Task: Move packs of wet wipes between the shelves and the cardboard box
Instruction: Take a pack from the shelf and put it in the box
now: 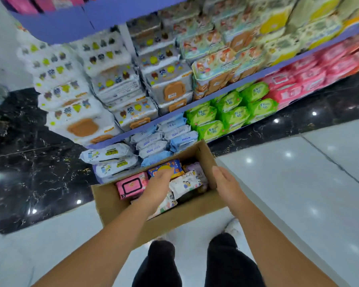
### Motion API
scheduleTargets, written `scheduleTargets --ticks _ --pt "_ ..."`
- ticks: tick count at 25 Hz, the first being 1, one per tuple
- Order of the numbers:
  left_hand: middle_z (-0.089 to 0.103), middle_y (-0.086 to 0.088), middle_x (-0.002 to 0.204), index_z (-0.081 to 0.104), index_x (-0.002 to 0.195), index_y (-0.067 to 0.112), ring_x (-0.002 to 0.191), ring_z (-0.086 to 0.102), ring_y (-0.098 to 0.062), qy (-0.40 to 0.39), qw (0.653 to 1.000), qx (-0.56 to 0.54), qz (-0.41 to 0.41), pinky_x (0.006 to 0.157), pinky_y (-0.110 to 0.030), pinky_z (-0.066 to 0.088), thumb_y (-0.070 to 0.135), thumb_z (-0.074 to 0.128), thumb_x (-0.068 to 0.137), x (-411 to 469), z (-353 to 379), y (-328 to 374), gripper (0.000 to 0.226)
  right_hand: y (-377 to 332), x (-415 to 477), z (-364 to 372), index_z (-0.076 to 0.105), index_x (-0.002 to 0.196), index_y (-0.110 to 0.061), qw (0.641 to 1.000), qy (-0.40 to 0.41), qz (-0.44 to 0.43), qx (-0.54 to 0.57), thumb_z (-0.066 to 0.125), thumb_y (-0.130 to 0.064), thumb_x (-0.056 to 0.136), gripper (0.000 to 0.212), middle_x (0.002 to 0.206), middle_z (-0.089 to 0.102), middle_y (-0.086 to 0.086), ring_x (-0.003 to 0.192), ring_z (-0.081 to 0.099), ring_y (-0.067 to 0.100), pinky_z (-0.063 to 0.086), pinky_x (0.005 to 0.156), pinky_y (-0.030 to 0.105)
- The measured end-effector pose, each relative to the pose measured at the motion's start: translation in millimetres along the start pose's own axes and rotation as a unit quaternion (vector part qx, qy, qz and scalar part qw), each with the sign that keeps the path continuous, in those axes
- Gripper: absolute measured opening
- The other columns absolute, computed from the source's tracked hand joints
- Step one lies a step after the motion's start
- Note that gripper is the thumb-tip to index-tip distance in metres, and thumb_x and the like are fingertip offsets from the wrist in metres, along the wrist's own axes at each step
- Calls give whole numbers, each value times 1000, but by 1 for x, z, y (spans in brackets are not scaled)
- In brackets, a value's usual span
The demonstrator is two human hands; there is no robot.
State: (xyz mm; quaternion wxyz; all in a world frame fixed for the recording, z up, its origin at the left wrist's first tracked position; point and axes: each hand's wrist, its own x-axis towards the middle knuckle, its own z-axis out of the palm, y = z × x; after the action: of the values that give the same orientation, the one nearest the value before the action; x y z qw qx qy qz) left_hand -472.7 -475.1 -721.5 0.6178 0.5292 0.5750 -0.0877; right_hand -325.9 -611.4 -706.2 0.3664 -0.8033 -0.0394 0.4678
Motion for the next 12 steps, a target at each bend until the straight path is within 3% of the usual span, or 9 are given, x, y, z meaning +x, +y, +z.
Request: scheduleTargets --ticks 3,5,8,12 --pt "50 0 144 46 147 24 133 47 -21 -24 998 20 51 115 -45 34 55 39 103 -46 19 66 54 -30 -48 -55 53 138 -22 998 22 -54 13 40 -39 106 38 135 54 0 124 48 15 31 109 29" --pt "55 -3 137 45 148 22 125 52 -21 -25 997 19 75 111 -44 37 56 39 103 -72 44 116 57 -45 -65 -101 46 147 -21 997 34 -63 38 39 -41 106 46 147 48 -2 137 43 17 29 115 33" --pt "41 1 157 40 153 25 143 41 -24 -24 992 7 125 119 -49 32 57 41 103 -109 102 194 59 -67 -72 -191 40 151 -26 992 31 -105 64 38 -48 105 52 155 41 -6 142 38 16 30 119 38" --pt "45 0 154 41 151 25 141 43 -25 -39 984 -23 173 118 -50 33 54 42 104 -146 201 287 55 -95 -71 -327 38 152 -28 982 55 -160 84 40 -53 103 56 154 41 -9 143 39 17 31 120 45"
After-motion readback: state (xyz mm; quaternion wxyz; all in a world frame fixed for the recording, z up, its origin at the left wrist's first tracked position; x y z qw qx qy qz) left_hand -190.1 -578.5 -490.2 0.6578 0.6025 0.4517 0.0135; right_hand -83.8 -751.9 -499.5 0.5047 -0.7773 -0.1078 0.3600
